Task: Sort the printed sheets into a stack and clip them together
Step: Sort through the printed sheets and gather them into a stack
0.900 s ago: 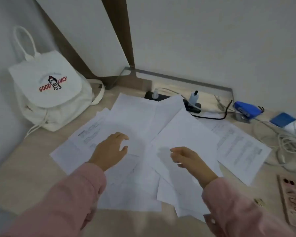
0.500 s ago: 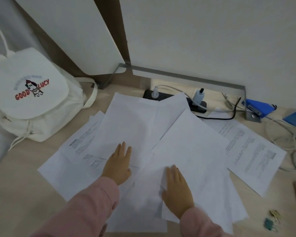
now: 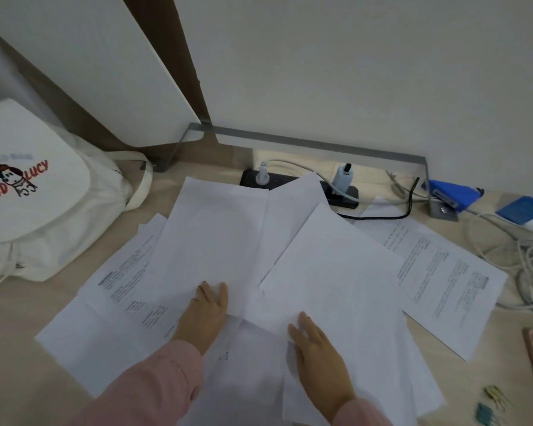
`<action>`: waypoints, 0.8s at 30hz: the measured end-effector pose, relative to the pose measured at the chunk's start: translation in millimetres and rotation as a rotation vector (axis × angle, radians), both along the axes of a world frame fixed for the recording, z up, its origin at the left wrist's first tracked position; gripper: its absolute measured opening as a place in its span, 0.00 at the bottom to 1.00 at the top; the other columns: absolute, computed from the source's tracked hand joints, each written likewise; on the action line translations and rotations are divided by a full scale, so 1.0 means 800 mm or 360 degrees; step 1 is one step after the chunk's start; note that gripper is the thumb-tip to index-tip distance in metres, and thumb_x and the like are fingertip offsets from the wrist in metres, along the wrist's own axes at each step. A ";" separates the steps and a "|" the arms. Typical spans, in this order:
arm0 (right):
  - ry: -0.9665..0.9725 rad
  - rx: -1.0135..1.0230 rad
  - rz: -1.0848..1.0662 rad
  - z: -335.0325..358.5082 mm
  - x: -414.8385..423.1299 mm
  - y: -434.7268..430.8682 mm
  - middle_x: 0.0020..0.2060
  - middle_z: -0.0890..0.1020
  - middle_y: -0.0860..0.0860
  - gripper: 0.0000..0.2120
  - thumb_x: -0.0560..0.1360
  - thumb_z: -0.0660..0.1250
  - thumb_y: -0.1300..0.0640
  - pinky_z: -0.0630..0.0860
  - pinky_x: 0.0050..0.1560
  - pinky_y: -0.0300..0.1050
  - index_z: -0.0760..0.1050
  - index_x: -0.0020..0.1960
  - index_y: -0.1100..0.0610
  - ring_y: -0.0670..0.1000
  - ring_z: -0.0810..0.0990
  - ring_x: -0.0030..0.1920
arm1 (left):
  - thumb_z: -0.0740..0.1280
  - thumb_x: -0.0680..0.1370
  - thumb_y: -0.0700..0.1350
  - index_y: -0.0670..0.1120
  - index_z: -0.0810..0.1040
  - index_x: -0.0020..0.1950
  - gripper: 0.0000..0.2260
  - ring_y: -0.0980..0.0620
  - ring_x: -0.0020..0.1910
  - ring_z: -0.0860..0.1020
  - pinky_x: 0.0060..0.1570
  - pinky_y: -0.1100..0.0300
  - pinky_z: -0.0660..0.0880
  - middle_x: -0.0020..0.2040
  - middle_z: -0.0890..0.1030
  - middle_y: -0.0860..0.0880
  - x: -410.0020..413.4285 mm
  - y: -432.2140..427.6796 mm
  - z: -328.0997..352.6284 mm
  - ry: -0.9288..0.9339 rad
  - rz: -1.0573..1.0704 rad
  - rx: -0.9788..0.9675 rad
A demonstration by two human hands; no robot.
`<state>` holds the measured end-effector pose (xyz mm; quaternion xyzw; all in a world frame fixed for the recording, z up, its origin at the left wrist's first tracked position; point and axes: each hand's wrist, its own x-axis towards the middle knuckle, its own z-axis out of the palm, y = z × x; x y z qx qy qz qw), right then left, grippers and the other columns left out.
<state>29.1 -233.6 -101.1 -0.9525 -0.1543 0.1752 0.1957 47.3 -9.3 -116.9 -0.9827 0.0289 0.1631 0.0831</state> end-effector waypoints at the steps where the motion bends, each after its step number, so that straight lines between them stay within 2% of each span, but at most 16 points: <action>1: 0.0116 0.0065 -0.0058 0.005 0.003 -0.003 0.69 0.70 0.51 0.23 0.73 0.50 0.49 0.70 0.60 0.34 0.76 0.61 0.52 0.46 0.72 0.67 | 0.80 0.40 0.33 0.34 0.84 0.42 0.30 0.40 0.24 0.80 0.14 0.62 0.69 0.34 0.81 0.30 0.000 0.002 0.005 -0.0075 0.0013 -0.0018; 2: 0.0128 0.0141 -0.0107 0.006 0.004 -0.009 0.72 0.64 0.48 0.25 0.76 0.45 0.47 0.63 0.66 0.34 0.72 0.66 0.51 0.45 0.65 0.71 | 0.80 0.43 0.33 0.35 0.83 0.43 0.28 0.42 0.25 0.81 0.15 0.63 0.70 0.35 0.82 0.33 -0.001 0.002 0.017 -0.0084 0.0043 -0.0039; 3: 0.0152 0.0214 -0.0148 0.011 0.005 -0.014 0.72 0.64 0.46 0.22 0.79 0.46 0.48 0.59 0.68 0.34 0.69 0.67 0.49 0.45 0.64 0.71 | 0.79 0.51 0.34 0.36 0.83 0.48 0.25 0.44 0.29 0.82 0.19 0.61 0.74 0.39 0.83 0.36 -0.002 0.002 0.033 -0.0053 0.0102 -0.0144; 4: 0.0147 0.0277 -0.0189 0.018 0.008 -0.018 0.70 0.68 0.46 0.18 0.80 0.50 0.52 0.59 0.68 0.34 0.70 0.67 0.49 0.45 0.66 0.70 | 0.74 0.63 0.34 0.38 0.80 0.55 0.21 0.44 0.36 0.83 0.28 0.58 0.78 0.45 0.83 0.39 -0.003 0.000 0.046 -0.0091 0.0207 -0.0313; 5: 0.0130 0.0352 -0.0264 0.030 0.012 -0.022 0.67 0.73 0.45 0.17 0.80 0.52 0.54 0.62 0.66 0.34 0.71 0.66 0.49 0.45 0.70 0.67 | 0.65 0.73 0.35 0.41 0.75 0.62 0.18 0.45 0.45 0.82 0.40 0.56 0.78 0.52 0.82 0.42 -0.004 -0.002 0.053 -0.0178 0.0367 -0.0437; 6: 0.0137 0.0436 -0.0326 0.045 0.015 -0.025 0.62 0.77 0.45 0.16 0.80 0.53 0.55 0.66 0.63 0.37 0.73 0.63 0.47 0.45 0.74 0.62 | 0.58 0.79 0.38 0.43 0.71 0.67 0.17 0.45 0.51 0.80 0.48 0.55 0.75 0.56 0.80 0.43 -0.005 -0.007 0.067 -0.0254 0.0545 -0.0633; 7: 0.0118 0.0515 -0.0351 0.065 0.019 -0.028 0.55 0.81 0.43 0.14 0.80 0.54 0.55 0.71 0.59 0.39 0.75 0.59 0.44 0.45 0.77 0.57 | 0.54 0.81 0.41 0.44 0.70 0.68 0.16 0.45 0.51 0.79 0.50 0.56 0.74 0.56 0.80 0.43 -0.007 -0.012 0.082 -0.0277 0.0736 -0.0884; 8: 0.0102 0.0590 -0.0362 0.085 0.022 -0.032 0.46 0.82 0.40 0.14 0.80 0.54 0.55 0.74 0.52 0.39 0.75 0.53 0.41 0.43 0.79 0.49 | 0.54 0.81 0.44 0.43 0.71 0.66 0.16 0.46 0.47 0.79 0.49 0.59 0.74 0.51 0.81 0.44 -0.011 -0.016 0.101 -0.0351 0.0891 -0.1155; 10: 0.0002 0.0877 -0.0456 0.132 0.024 -0.042 0.32 0.79 0.40 0.14 0.79 0.57 0.57 0.71 0.41 0.32 0.74 0.41 0.42 0.39 0.76 0.36 | 0.56 0.81 0.45 0.45 0.74 0.62 0.13 0.51 0.40 0.77 0.40 0.69 0.72 0.43 0.80 0.48 -0.022 -0.025 0.143 -0.0552 0.1091 -0.1634; 12: -0.0080 0.1343 -0.0653 0.179 0.024 -0.055 0.35 0.80 0.46 0.09 0.76 0.61 0.56 0.70 0.37 0.29 0.76 0.39 0.52 0.43 0.75 0.34 | 0.59 0.80 0.43 0.50 0.75 0.60 0.11 0.53 0.46 0.79 0.45 0.69 0.73 0.47 0.81 0.53 -0.038 -0.031 0.182 -0.0657 0.1233 -0.2145; 13: -0.0106 0.1576 -0.0788 0.195 0.025 -0.064 0.37 0.81 0.49 0.10 0.74 0.62 0.51 0.72 0.39 0.29 0.78 0.40 0.56 0.44 0.77 0.35 | 0.60 0.79 0.42 0.51 0.77 0.58 0.11 0.53 0.50 0.80 0.49 0.64 0.77 0.50 0.83 0.54 -0.048 -0.033 0.197 -0.0697 0.1297 -0.2466; 14: -0.0065 0.1801 -0.0924 0.207 0.027 -0.073 0.38 0.83 0.47 0.11 0.72 0.62 0.49 0.76 0.40 0.31 0.79 0.41 0.54 0.44 0.79 0.37 | 0.60 0.78 0.41 0.51 0.77 0.59 0.12 0.53 0.52 0.81 0.51 0.59 0.79 0.52 0.83 0.53 -0.056 -0.033 0.207 -0.0696 0.1353 -0.2811; 16: 0.0130 0.2201 -0.1168 0.208 0.033 -0.093 0.43 0.85 0.44 0.10 0.75 0.61 0.52 0.80 0.42 0.36 0.80 0.48 0.51 0.44 0.83 0.43 | 0.61 0.76 0.42 0.50 0.76 0.62 0.15 0.52 0.52 0.82 0.48 0.54 0.81 0.55 0.83 0.52 -0.070 -0.031 0.214 -0.0642 0.1432 -0.3358; 18: 0.0311 0.2381 -0.1361 0.192 0.035 -0.107 0.50 0.84 0.45 0.12 0.78 0.58 0.58 0.81 0.45 0.40 0.77 0.57 0.52 0.46 0.83 0.48 | 0.59 0.77 0.41 0.51 0.77 0.60 0.15 0.53 0.49 0.83 0.44 0.55 0.81 0.54 0.84 0.51 -0.084 -0.032 0.207 -0.0642 0.1576 -0.3588; 21: 0.0502 0.2399 -0.1622 0.156 0.021 -0.115 0.59 0.79 0.48 0.16 0.79 0.56 0.59 0.76 0.58 0.47 0.70 0.66 0.53 0.50 0.78 0.57 | 0.57 0.79 0.40 0.52 0.77 0.60 0.15 0.54 0.48 0.83 0.42 0.55 0.82 0.54 0.84 0.51 -0.108 -0.041 0.175 -0.0691 0.1822 -0.3651; 24: 0.0695 0.2337 -0.1782 0.124 -0.005 -0.117 0.58 0.78 0.48 0.13 0.79 0.56 0.59 0.72 0.60 0.50 0.73 0.60 0.51 0.51 0.76 0.55 | 0.58 0.79 0.41 0.51 0.75 0.61 0.13 0.54 0.46 0.84 0.41 0.56 0.82 0.52 0.85 0.51 -0.135 -0.048 0.135 -0.0681 0.2082 -0.3634</action>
